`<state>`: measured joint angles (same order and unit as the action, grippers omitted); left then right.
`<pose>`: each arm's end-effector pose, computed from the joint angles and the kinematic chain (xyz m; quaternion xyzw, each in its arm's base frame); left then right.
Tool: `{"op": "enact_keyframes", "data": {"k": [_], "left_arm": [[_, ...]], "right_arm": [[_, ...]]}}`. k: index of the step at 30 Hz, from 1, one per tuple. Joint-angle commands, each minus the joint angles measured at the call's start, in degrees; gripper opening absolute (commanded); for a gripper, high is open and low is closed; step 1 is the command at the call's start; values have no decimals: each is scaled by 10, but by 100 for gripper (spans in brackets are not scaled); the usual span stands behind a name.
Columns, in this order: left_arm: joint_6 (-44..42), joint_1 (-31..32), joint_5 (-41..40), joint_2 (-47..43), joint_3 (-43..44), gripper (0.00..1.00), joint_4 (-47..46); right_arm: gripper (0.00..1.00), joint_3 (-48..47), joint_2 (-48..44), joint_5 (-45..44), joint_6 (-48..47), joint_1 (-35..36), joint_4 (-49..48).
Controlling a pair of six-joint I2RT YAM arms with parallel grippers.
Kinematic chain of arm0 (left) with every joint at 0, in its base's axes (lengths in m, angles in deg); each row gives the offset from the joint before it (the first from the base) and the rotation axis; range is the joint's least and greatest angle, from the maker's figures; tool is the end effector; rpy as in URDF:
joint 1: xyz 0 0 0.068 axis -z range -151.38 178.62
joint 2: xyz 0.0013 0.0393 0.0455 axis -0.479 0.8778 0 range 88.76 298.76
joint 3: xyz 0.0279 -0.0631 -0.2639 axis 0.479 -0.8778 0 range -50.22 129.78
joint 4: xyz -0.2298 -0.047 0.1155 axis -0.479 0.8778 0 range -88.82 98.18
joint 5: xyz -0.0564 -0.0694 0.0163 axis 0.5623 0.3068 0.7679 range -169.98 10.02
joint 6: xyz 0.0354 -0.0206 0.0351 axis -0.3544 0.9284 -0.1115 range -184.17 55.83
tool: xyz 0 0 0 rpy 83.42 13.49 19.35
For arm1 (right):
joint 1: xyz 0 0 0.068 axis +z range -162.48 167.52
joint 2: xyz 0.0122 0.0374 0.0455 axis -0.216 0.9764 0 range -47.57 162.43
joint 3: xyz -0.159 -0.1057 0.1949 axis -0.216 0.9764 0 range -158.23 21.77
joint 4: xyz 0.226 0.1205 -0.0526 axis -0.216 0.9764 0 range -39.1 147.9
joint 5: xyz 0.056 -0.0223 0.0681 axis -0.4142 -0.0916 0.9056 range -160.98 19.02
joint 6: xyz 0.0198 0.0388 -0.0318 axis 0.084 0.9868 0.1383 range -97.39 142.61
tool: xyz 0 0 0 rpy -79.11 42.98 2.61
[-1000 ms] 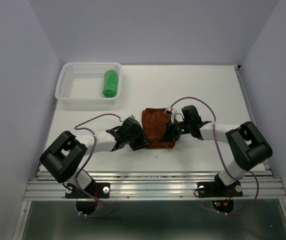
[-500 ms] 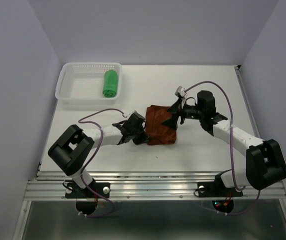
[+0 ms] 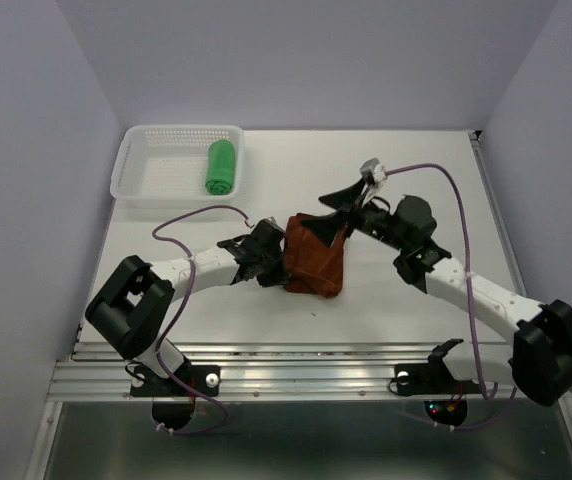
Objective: Roll the towels
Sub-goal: Roll the towel
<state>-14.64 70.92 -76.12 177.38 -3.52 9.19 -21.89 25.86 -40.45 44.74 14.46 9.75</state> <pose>0.2251 -0.2080 0.1746 -0.0477 0.9378 -0.2680 0.2155 0.2502 0.1474 0.3176 -0.2292 0.6021 0.4617 0.6098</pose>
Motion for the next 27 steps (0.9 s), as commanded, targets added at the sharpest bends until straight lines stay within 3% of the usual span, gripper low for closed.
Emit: {"op": "enact_keyframes", "data": {"k": [1, 4, 8, 17, 27], "left_arm": [[-53, -5, 29, -26, 21, 2, 13], [-61, -5, 44, -20, 22, 1, 30], [-75, -7, 69, -15, 16, 0, 25], [-86, -15, 84, -12, 20, 0, 32], [-97, -21, 94, -12, 18, 0, 35]], "right_arm": [[100, 17, -97, -85, -119, 148, 245], [100, 72, -189, -57, -113, 170, 335], [100, 140, -262, -47, -85, 195, 375], [100, 99, -127, -116, -156, 287, 490], [100, 85, -51, -231, -174, 292, 439]]}}
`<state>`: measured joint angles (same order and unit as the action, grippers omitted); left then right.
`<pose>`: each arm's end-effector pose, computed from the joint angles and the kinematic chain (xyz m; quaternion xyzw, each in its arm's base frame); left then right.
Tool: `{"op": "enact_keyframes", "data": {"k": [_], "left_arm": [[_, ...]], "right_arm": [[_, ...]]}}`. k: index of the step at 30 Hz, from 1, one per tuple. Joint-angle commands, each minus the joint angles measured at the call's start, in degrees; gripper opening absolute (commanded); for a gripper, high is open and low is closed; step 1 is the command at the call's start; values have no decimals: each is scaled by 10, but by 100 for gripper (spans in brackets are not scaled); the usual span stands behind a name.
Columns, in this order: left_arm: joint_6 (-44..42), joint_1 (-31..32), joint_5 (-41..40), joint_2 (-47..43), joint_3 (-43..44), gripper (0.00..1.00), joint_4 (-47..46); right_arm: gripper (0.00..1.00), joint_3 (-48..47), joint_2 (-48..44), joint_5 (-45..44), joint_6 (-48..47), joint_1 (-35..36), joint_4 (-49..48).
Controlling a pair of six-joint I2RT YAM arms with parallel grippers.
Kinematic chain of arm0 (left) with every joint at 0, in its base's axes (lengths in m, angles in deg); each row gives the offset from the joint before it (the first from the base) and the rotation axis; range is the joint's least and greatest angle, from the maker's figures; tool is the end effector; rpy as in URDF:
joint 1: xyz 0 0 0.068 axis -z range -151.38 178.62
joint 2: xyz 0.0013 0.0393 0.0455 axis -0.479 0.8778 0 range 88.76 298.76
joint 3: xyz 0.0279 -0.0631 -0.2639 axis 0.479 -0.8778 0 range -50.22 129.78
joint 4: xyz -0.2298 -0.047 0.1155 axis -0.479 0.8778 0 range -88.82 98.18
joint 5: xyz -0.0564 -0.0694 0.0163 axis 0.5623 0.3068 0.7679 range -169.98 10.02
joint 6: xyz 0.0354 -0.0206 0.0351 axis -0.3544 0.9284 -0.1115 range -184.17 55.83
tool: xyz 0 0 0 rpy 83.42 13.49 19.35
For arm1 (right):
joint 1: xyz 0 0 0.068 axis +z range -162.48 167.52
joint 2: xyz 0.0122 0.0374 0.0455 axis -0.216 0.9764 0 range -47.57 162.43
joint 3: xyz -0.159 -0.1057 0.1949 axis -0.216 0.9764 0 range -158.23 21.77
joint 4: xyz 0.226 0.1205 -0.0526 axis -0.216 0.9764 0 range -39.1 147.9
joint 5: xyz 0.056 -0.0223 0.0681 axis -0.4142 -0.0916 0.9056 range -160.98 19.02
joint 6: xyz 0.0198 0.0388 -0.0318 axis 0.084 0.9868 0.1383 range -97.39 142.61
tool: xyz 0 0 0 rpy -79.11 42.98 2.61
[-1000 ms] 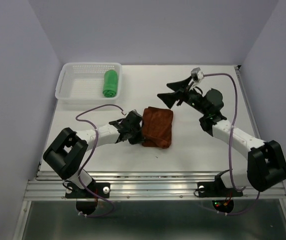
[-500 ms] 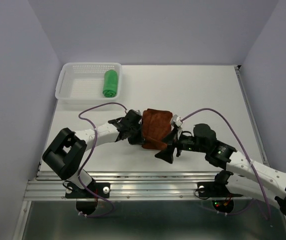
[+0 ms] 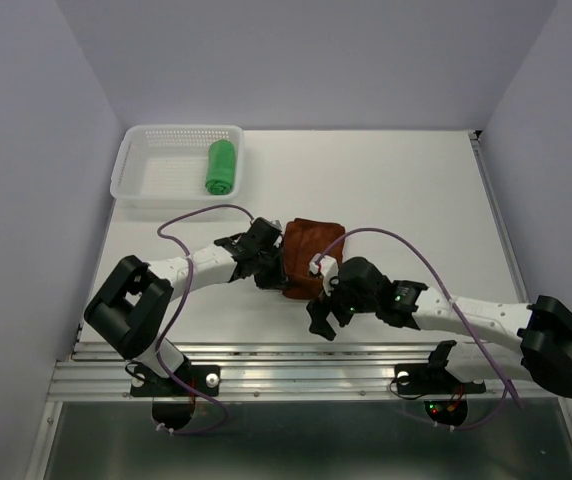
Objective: Roll the towels
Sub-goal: Roll the towel
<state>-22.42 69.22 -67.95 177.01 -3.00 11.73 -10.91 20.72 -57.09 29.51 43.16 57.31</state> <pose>0.2258 -0.2032 0.1765 0.0250 0.9394 -0.2900 0.1812 0.1268 0.2005 0.1922 -0.4190 0.8058 0.3039 0.2877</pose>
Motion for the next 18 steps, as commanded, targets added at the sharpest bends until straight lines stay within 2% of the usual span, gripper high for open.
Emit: {"op": "enact_keyframes", "data": {"k": [1, 7, 13, 18], "left_arm": [[-22, -5, 12, -8, 12, 0, 10], [-30, -11, 20, -5, 12, 0, 8], [-37, -21, 43, 0, 15, 0, 4], [-39, -32, 69, 0, 11, 0, 0]], "right_arm": [[100, -22, 0, -70, -20, 5, -46], [100, -18, 11, -162, 3, 5, -58], [100, -36, 54, -110, -42, 5, -76], [100, -51, 91, -140, -57, 5, -91]]}}
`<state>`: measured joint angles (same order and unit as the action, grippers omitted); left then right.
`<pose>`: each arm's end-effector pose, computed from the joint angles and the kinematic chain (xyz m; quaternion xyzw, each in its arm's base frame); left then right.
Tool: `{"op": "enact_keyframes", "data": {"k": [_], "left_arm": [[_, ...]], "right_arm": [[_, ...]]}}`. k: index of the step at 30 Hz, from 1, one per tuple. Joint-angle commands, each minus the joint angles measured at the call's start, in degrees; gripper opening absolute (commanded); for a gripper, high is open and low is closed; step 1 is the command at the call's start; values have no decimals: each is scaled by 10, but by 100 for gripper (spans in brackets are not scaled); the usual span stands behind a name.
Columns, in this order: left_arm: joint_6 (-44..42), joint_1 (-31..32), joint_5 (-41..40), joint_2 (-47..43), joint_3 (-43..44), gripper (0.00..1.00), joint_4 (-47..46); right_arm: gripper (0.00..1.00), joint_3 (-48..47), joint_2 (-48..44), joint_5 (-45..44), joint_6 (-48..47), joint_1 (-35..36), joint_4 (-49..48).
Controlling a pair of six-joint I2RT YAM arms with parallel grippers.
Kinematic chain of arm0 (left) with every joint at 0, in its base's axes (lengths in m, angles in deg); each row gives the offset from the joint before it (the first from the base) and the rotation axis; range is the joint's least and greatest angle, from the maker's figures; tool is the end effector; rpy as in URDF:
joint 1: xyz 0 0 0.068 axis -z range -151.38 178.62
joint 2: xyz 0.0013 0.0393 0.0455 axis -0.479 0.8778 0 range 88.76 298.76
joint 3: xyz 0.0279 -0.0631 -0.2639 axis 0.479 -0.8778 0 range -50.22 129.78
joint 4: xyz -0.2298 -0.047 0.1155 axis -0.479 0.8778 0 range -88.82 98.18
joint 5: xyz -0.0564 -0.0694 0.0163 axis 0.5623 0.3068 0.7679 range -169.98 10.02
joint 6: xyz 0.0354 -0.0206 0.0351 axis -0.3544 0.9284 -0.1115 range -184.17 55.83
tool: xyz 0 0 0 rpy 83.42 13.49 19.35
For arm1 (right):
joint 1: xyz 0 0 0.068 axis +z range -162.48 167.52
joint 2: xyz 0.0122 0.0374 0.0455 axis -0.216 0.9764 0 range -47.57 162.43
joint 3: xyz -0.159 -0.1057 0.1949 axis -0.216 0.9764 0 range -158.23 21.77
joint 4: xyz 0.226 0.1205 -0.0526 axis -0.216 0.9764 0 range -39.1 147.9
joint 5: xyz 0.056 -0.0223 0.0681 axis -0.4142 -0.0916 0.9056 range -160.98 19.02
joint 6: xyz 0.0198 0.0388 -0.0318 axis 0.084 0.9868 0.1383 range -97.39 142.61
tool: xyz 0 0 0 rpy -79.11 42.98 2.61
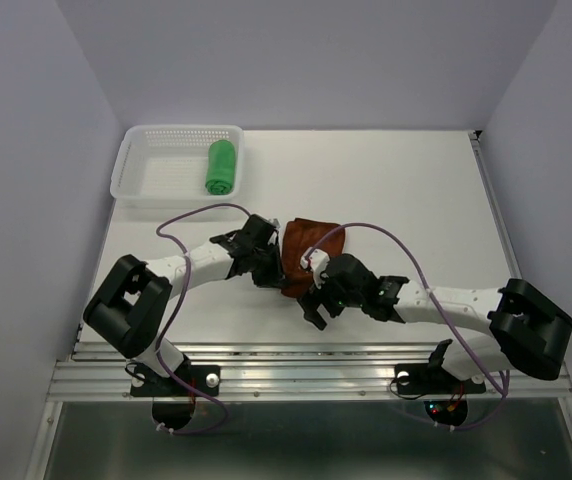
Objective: Roll the towels
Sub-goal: Roll the towel
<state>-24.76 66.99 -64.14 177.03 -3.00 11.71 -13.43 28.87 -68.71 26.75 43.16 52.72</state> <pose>0.2319 -0.1959 0.1769 0.0368 0.9357 -0.3059 0.1720 0.1467 0.2170 0.1789 -0.4055 0.8226 0.2142 0.3362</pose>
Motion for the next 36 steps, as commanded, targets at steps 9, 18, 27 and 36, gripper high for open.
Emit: {"op": "enact_keyframes", "data": {"k": [9, 18, 27, 36], "left_arm": [[-32, -51, 75, -12, 0, 0, -3], [-45, -78, 139, -2, 1, 0, -4], [-29, -102, 179, 1, -14, 0, -16], [-18, -118, 152, -17, -28, 11, 3]], "right_arm": [[99, -30, 22, -55, -126, 5, -29], [92, -28, 51, -65, -178, 11, -88], [51, -31, 125, -139, -192, 11, -147], [1, -92, 105, -68, -140, 11, -18]]}}
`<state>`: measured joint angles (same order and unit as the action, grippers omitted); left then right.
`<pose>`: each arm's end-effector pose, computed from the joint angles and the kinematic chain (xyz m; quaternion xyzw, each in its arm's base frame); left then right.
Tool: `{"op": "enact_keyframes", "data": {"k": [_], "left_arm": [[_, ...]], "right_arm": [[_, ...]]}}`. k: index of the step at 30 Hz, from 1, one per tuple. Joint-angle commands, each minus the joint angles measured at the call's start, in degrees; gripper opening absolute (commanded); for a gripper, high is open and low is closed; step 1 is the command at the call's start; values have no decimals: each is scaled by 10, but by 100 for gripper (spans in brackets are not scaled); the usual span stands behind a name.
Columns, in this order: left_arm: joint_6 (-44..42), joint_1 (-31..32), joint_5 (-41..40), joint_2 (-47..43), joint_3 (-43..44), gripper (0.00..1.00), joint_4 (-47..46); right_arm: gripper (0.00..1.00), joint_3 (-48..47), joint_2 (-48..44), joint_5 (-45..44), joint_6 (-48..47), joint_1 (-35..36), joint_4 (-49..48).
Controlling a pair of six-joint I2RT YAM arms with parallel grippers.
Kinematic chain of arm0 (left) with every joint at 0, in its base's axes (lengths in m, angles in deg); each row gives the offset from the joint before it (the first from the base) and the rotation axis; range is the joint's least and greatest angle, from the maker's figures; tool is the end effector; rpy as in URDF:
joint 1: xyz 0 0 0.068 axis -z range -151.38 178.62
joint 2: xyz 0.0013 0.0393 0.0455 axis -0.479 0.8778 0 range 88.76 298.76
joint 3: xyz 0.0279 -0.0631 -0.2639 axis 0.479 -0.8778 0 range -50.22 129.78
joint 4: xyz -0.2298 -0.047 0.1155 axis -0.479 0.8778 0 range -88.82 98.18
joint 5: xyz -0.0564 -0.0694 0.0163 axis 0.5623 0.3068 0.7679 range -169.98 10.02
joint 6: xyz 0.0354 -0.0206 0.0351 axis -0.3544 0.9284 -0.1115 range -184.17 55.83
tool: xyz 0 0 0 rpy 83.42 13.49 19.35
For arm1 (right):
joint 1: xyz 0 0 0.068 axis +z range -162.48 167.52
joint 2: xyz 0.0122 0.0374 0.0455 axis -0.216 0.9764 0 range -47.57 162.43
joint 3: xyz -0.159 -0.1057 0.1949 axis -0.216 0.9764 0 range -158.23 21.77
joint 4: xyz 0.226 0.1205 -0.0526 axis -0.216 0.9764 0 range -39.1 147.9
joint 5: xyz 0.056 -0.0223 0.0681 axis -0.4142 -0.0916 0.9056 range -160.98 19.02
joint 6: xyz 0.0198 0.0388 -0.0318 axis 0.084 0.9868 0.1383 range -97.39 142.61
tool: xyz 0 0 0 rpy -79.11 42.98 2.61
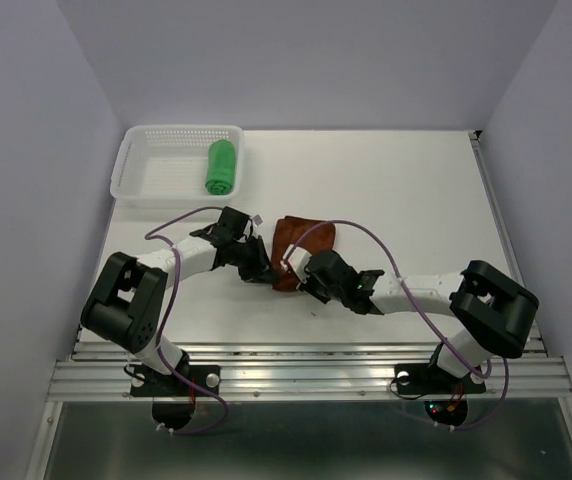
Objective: Roll the towels
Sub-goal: Roll the towel
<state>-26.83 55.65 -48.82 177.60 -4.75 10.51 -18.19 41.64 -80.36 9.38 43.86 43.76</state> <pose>0.2564 -0.1514 0.1697 0.0035 0.9167 -0.3795 0.1252 0.1727 0.2487 0.1579 -0.4924 0.7670 0.0791 0.4037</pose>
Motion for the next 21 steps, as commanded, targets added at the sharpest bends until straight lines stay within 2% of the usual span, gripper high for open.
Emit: {"op": "enact_keyframes", "data": {"k": [1, 2, 4, 5, 10, 12, 13, 21], "left_arm": [[4, -7, -3, -25, -13, 17, 14], [9, -10, -3, -33, -15, 33, 11], [12, -13, -6, -42, -20, 50, 5], [14, -15, -12, -48, -18, 55, 7], [19, -17, -16, -71, -20, 64, 10], [22, -17, -27, -86, -22, 65, 12], [24, -18, -40, -92, -24, 69, 20], [28, -23, -116, -161, -30, 82, 63]], "right_arm": [[1, -51, -25, 84, 43, 4, 101], [1, -68, -25, 107, 62, 4, 137], [1, -87, -15, 165, 73, 4, 176], [1, -104, -11, 178, 88, 4, 210], [1, -128, 13, 241, 127, 4, 245], [1, -138, 29, 289, 159, -17, 252], [1, -146, 39, 327, 174, -25, 253], [1, -156, 90, 472, 215, -105, 244]]}}
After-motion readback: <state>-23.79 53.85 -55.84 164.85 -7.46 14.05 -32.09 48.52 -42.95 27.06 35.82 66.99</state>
